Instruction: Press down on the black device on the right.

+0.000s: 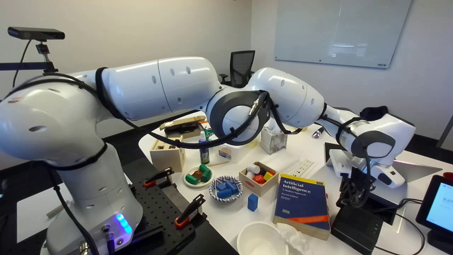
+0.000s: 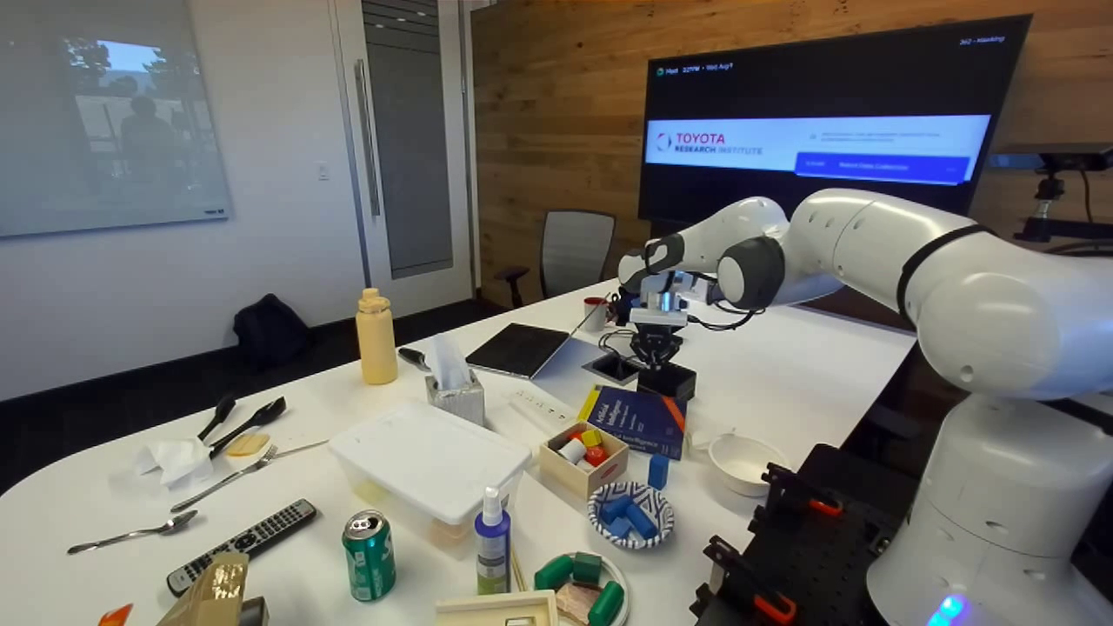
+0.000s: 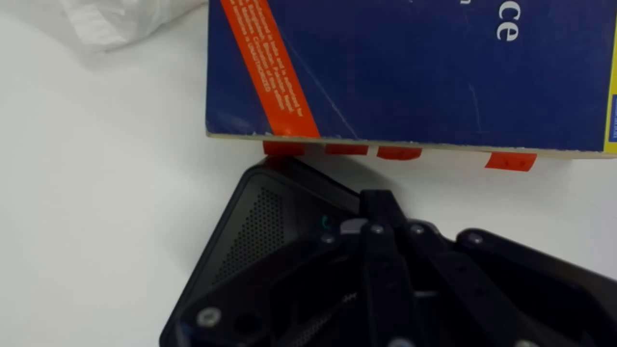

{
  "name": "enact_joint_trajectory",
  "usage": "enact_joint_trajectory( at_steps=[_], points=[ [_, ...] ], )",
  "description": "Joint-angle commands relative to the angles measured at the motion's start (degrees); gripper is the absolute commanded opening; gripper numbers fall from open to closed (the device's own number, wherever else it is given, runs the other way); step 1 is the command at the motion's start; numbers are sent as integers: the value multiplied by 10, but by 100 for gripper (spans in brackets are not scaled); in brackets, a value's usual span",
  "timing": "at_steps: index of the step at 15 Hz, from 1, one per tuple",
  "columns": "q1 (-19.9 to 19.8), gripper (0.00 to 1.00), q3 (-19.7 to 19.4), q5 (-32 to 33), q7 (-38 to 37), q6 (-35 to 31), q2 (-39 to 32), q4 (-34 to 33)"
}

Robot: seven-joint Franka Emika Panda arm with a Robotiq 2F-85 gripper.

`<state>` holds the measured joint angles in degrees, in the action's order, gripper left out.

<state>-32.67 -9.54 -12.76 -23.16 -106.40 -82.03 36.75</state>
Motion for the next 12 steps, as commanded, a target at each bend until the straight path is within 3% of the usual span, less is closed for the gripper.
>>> enact_joint_trajectory(
  at_steps=[1,4,5,12],
  points=[
    [-11,0,6,7,-26,35,-28,-60],
    [-20,0,7,10,-34,48,-38,-83],
    [-20,0,10,13,-33,35,-18,-50],
    [-23,0,25,10,-37,28,-20,-41]
  ],
)
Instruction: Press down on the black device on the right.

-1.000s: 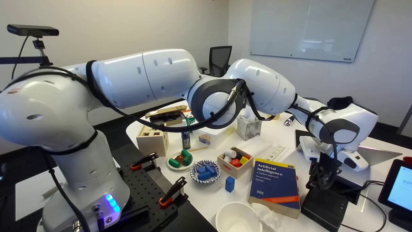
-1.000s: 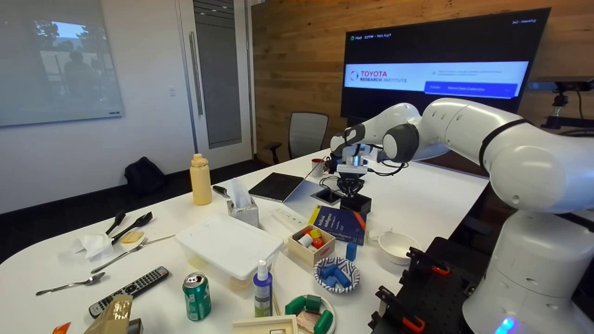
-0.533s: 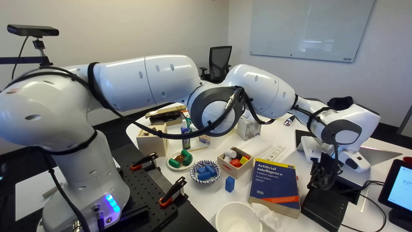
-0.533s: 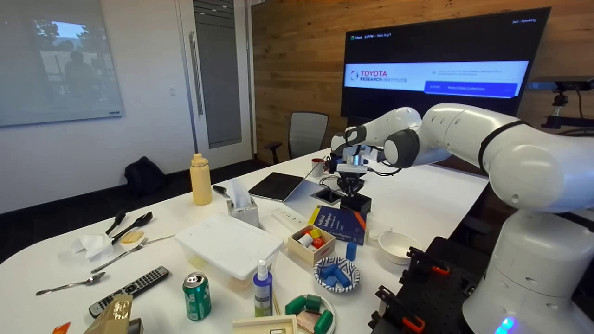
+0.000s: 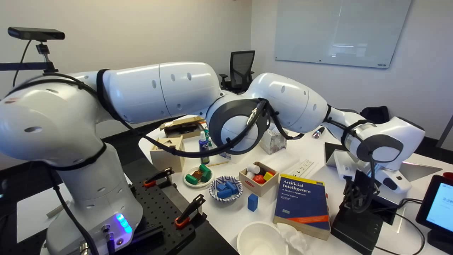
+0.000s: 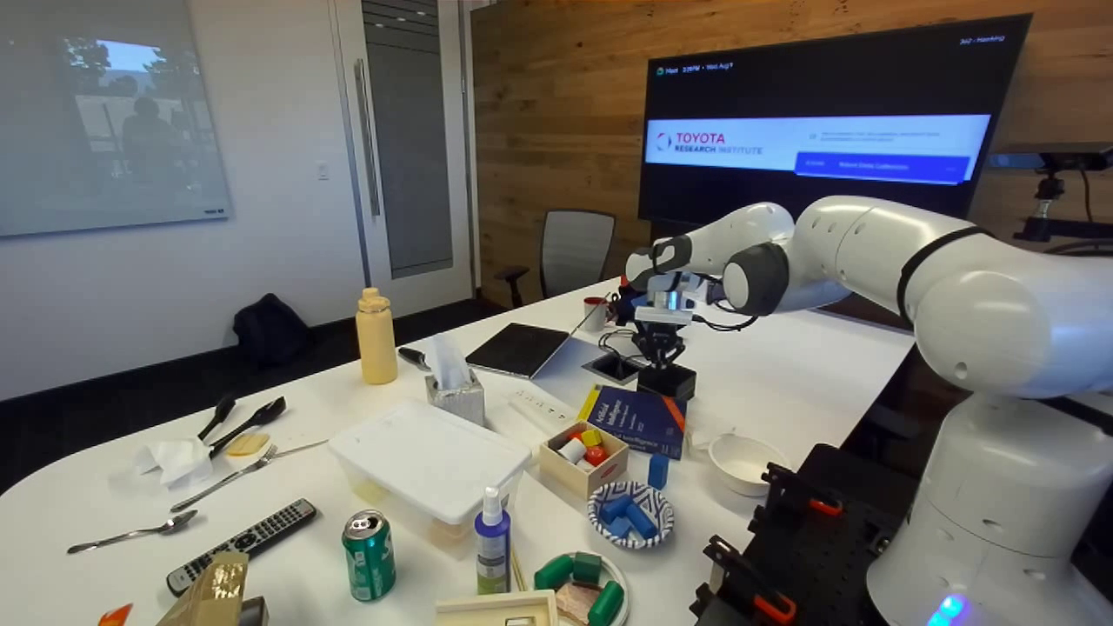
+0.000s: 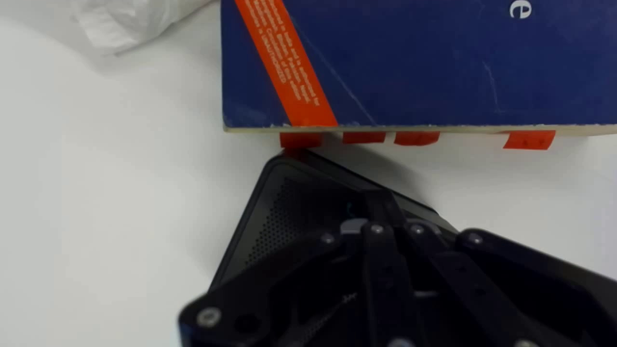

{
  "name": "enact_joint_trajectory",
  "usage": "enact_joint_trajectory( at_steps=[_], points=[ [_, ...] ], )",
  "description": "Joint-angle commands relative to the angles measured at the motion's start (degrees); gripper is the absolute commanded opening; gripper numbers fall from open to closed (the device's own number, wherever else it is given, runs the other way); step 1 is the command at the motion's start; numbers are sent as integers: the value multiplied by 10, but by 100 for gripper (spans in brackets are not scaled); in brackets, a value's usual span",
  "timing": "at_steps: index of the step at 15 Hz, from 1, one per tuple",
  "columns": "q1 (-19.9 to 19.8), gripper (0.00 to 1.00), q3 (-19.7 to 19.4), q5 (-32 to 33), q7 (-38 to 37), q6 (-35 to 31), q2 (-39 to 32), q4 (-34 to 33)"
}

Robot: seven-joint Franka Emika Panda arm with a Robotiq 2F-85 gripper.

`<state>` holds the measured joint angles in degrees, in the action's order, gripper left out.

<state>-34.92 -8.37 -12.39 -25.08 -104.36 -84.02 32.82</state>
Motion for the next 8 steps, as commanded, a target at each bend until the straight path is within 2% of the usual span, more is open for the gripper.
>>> enact_joint_trajectory(
  at_steps=[1,8],
  points=[
    [1,0,14,8,-18,8,0,1],
    [-2,0,11,11,-17,5,0,4]
  ],
)
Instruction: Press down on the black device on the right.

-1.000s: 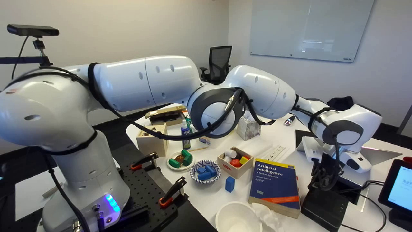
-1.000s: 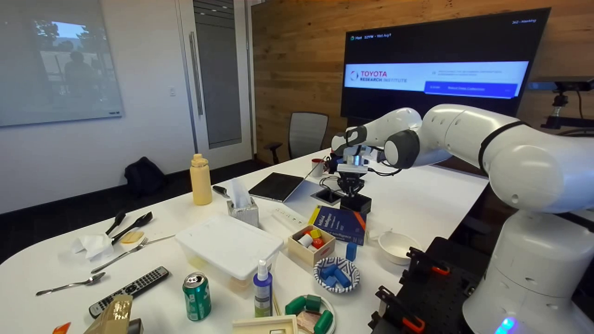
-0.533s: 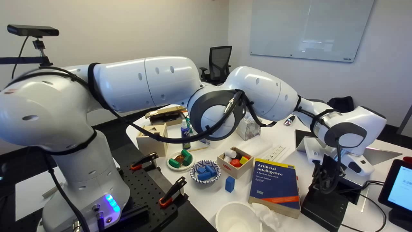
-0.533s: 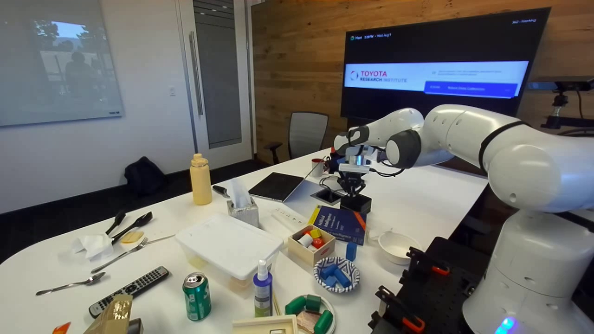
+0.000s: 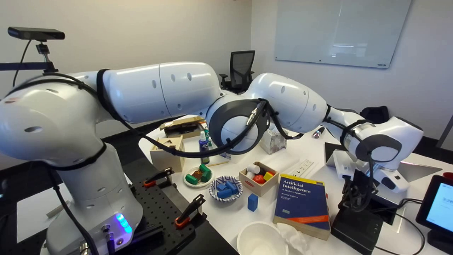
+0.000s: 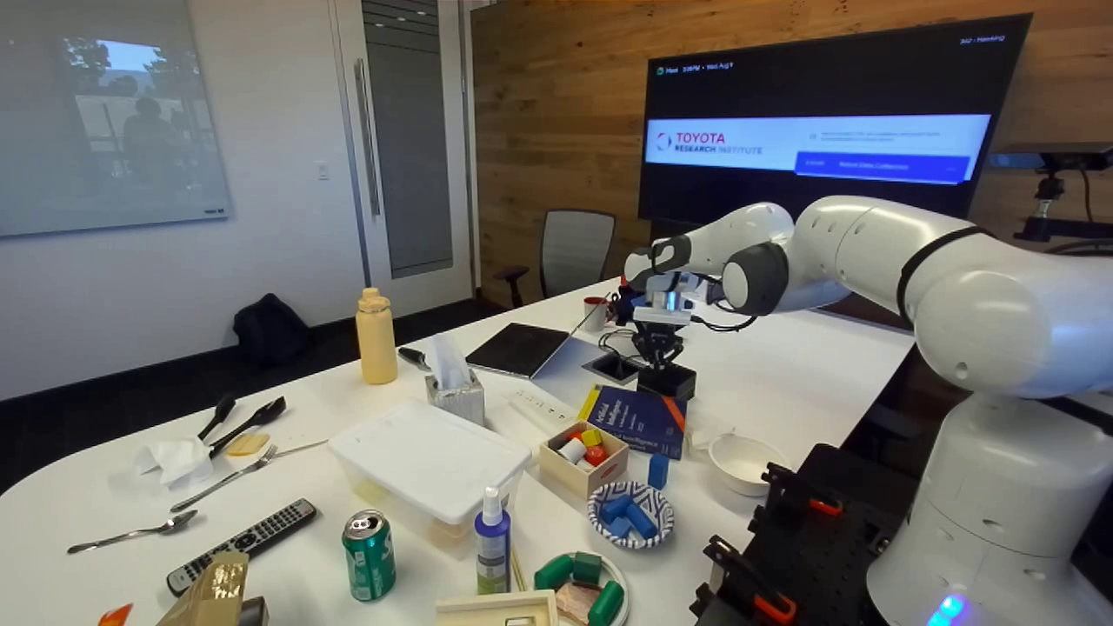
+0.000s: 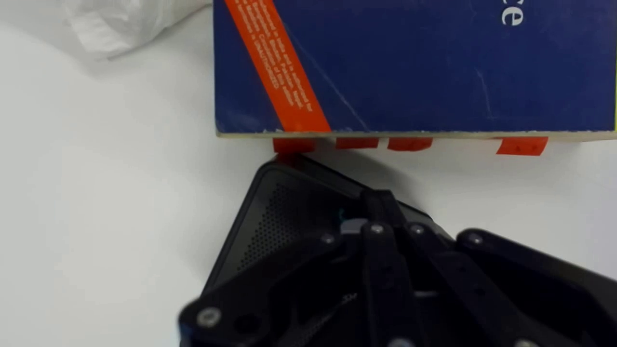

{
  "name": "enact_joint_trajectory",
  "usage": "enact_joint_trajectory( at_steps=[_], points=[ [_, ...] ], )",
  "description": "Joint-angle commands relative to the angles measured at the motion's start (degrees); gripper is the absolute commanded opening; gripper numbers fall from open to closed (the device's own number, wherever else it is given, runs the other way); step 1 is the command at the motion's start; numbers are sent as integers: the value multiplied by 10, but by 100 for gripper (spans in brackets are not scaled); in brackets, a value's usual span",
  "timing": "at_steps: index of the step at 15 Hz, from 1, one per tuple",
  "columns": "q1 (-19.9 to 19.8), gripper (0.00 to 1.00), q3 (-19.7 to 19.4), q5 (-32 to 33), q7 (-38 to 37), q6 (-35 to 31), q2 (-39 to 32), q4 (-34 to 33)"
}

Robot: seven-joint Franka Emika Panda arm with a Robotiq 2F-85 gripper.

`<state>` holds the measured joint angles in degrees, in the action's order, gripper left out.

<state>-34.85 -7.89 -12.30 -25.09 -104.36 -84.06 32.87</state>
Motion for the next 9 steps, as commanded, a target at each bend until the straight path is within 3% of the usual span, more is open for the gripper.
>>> enact_joint_trajectory(
  at_steps=[1,9],
  points=[
    [-4,0,8,8,-17,9,0,0],
    [-12,0,16,10,-16,88,26,-122]
  ],
)
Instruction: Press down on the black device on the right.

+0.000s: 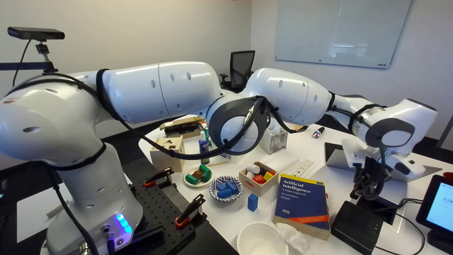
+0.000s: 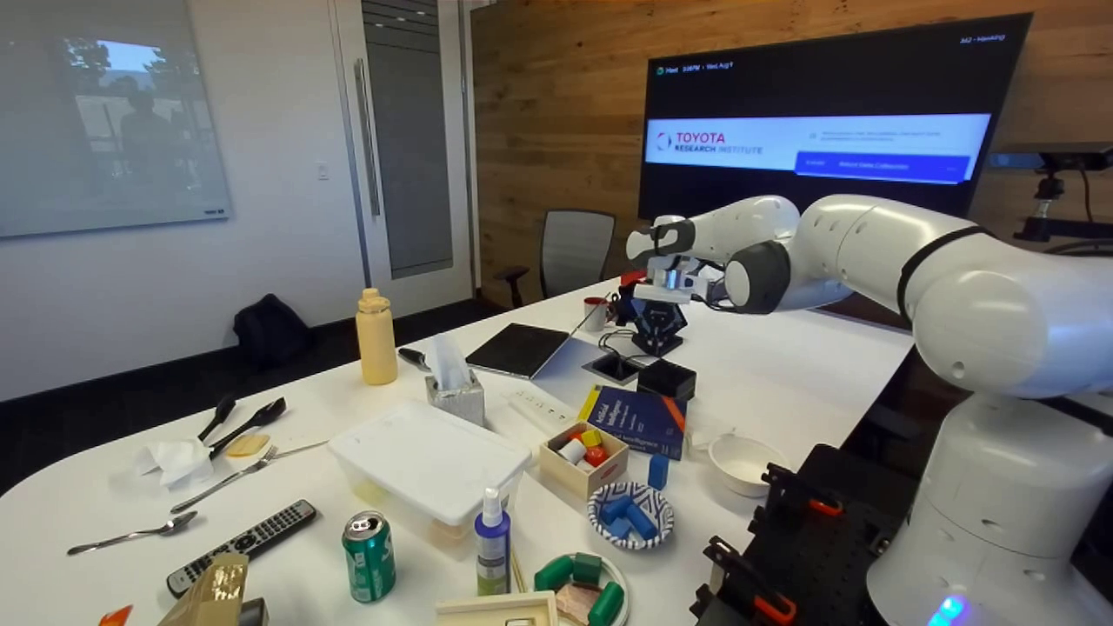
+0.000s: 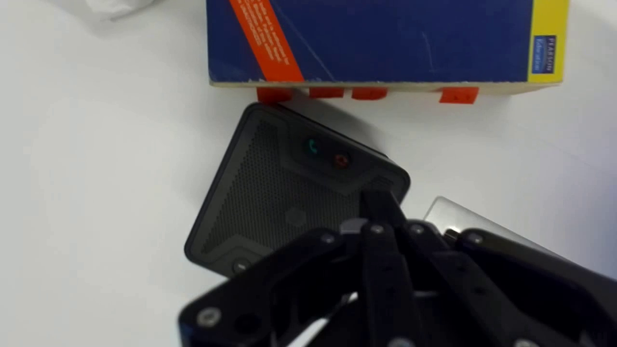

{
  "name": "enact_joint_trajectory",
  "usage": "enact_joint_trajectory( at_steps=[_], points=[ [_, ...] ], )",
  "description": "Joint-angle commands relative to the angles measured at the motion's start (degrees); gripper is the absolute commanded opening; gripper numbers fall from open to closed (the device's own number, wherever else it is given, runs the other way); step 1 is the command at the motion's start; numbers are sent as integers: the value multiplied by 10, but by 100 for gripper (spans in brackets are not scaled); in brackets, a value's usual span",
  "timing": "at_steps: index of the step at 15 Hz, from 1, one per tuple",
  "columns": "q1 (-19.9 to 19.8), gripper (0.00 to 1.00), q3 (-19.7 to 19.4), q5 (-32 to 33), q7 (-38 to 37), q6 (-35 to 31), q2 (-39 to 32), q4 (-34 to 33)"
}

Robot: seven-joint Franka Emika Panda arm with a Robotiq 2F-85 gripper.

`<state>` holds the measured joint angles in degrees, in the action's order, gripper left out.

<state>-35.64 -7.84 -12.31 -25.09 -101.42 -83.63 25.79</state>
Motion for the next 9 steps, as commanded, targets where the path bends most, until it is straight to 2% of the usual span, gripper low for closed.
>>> enact_joint_trajectory(
  at_steps=[1,2,3,4,6,9],
  points=[
    [-2,0,18,13,-15,84,34,-64],
    [-1,0,25,13,-9,117,46,-75],
    [5,0,33,14,5,128,84,-36],
    [8,26,40,14,17,159,96,-40],
    [16,34,50,18,40,209,123,-38],
    [32,58,53,25,59,247,148,-42]
  ],
)
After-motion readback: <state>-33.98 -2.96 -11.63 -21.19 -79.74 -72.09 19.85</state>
